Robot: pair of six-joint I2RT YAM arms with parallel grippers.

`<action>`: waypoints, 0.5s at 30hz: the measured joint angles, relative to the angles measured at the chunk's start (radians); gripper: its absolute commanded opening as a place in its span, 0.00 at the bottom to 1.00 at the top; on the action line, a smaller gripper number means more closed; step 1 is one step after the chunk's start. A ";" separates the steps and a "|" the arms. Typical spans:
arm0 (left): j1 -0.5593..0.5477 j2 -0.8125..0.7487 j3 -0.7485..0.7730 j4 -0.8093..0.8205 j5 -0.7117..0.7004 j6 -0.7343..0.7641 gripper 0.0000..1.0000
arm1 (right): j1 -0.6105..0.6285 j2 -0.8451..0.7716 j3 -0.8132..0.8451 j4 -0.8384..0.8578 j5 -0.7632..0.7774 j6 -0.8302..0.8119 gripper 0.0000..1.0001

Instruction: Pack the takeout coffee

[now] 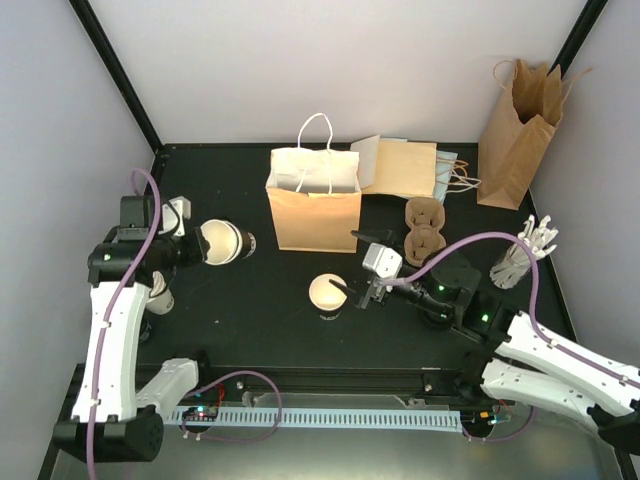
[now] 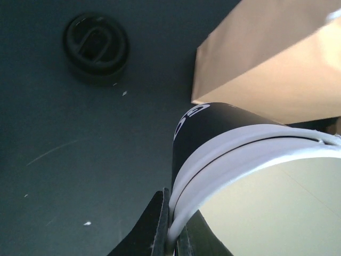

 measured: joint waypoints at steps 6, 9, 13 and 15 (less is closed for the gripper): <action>0.065 0.061 -0.114 0.035 -0.078 -0.045 0.02 | 0.000 -0.089 -0.055 -0.004 0.006 0.072 1.00; 0.093 0.084 -0.171 0.055 -0.147 -0.109 0.02 | 0.000 -0.118 -0.069 -0.016 0.018 0.113 1.00; 0.138 0.122 -0.186 0.093 -0.234 -0.190 0.02 | 0.000 -0.140 -0.069 -0.067 0.058 0.175 1.00; 0.169 0.133 -0.198 0.120 -0.262 -0.220 0.01 | 0.000 -0.148 -0.068 -0.098 0.082 0.205 1.00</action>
